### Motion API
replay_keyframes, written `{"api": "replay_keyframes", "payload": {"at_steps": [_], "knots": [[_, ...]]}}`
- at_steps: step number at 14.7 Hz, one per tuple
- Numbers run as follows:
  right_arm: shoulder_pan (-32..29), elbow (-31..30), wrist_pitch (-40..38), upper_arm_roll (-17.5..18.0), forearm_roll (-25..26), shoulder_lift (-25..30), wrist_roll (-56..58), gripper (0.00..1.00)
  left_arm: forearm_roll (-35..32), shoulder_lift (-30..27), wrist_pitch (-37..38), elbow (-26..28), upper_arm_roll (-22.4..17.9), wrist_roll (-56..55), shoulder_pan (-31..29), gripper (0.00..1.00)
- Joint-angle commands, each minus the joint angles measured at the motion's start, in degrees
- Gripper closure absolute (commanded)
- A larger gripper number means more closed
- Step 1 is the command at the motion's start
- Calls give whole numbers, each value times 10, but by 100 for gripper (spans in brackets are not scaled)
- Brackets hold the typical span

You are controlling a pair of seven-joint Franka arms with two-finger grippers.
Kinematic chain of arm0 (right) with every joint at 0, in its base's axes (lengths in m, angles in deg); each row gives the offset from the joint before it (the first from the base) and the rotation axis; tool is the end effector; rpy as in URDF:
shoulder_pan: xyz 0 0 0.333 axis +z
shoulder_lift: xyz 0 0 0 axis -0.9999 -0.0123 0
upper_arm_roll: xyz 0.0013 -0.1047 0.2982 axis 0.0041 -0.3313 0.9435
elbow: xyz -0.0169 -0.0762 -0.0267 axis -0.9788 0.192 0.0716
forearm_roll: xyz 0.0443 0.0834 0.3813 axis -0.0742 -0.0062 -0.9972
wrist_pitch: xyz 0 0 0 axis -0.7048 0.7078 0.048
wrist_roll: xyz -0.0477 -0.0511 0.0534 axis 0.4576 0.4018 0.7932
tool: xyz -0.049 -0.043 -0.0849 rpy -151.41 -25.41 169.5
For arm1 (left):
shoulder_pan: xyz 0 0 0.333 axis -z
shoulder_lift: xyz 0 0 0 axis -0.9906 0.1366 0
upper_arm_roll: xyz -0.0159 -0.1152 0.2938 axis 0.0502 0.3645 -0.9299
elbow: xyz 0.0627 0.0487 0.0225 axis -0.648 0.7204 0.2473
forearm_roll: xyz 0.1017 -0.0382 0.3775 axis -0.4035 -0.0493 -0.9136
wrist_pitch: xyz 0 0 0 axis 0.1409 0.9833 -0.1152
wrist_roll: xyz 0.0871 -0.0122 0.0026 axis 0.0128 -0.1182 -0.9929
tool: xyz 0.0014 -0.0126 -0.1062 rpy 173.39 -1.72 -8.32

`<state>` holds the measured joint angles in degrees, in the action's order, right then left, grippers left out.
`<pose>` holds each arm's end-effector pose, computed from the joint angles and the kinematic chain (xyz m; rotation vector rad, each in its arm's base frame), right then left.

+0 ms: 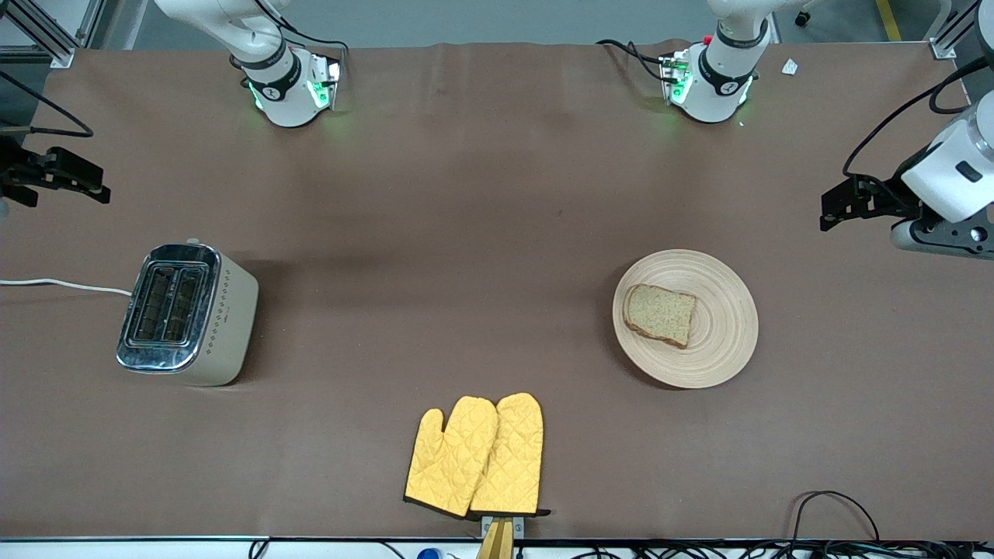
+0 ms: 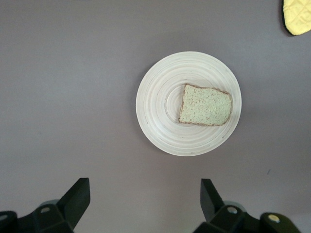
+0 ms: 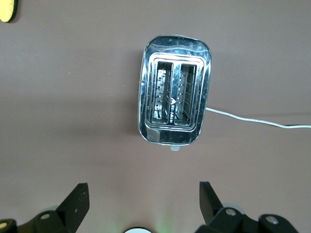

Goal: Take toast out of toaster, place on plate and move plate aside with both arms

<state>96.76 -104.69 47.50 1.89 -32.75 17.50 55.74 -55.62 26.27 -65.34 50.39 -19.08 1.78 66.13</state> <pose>0.5486 -0.0307 0.6387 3.1173 0.0744 -0.1323 0.5752 -0.0592 0.6136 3.1287 -0.2527 -0.0094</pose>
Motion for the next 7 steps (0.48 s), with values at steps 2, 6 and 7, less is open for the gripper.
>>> {"api": "replay_keyframes", "payload": {"at_steps": [2,6,7], "knots": [[-6,8,-6,4,0,-3,5,0,-9,-12,-2,-1,0,-14,4,0],[-5,8,-6,4,0,-3,5,0,-6,-17,7,-5,-129,-15,142,0],[-5,8,-6,4,0,-3,5,0,-6,-18,7,-5,-145,-13,156,0]]}}
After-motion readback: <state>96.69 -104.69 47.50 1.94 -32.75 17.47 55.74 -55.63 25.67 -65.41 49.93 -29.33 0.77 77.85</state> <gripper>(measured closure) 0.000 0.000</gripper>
